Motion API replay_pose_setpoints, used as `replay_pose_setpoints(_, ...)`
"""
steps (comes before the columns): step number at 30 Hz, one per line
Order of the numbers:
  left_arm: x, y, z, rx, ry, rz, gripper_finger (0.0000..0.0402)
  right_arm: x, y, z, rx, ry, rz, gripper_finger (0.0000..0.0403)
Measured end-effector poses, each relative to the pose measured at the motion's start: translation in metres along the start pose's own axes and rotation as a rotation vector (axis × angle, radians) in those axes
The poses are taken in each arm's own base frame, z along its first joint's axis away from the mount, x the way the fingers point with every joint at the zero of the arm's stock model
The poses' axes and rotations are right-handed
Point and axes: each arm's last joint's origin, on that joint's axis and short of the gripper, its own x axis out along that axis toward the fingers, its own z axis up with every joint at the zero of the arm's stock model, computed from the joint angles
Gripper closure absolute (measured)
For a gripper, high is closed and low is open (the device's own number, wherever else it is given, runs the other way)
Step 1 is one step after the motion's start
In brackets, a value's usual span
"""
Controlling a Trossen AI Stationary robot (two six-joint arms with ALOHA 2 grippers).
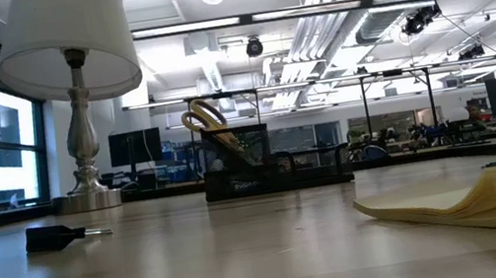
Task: Pick and place office supplies into organizer
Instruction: Put the left orange pencil into the black desk organizer
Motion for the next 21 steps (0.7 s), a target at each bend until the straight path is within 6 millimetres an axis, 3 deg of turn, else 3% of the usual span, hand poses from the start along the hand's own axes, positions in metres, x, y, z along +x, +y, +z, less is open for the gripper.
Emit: replay_pose_setpoints(21,0.018,0.015,0.02,-0.055,-0.182,-0.124,0.0389,0.02,-0.008,0.021,-0.06,-0.118,0.069,0.0253)
